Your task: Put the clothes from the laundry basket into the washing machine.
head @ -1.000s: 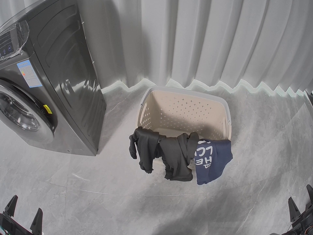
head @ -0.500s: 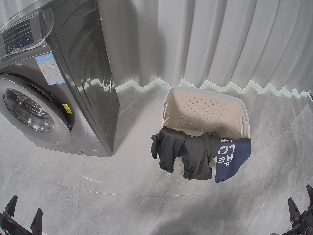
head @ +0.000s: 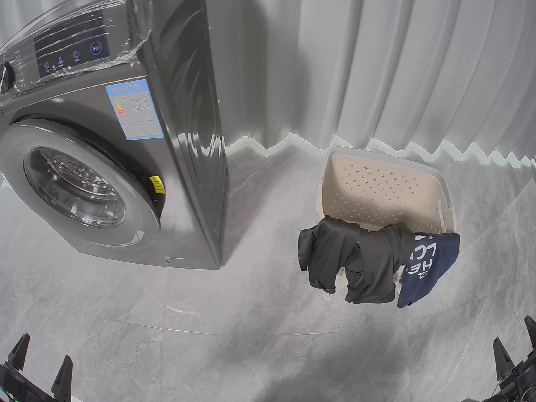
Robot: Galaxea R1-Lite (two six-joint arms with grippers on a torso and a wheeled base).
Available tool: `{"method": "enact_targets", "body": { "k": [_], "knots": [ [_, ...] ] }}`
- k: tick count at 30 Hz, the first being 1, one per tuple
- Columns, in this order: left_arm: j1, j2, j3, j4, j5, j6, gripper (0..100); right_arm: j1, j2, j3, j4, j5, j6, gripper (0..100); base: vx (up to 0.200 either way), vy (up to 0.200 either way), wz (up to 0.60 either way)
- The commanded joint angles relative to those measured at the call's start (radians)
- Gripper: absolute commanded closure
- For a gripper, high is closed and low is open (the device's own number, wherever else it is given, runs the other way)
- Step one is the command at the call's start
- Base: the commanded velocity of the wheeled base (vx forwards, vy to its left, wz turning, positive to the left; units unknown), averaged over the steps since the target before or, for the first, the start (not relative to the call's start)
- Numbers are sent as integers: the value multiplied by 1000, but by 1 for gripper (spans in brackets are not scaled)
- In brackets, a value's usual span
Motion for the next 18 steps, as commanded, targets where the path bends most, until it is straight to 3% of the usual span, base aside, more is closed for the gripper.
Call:
{"method": "enact_targets", "body": {
  "k": [1, 18],
  "knots": [
    [-1, -13, 16, 0, 0, 0, 0, 0, -16, 16, 0, 1, 0, 0, 0, 200, 0],
    [-1, -13, 16, 0, 0, 0, 0, 0, -16, 16, 0, 1, 0, 0, 0, 200, 0]
  ]
}}
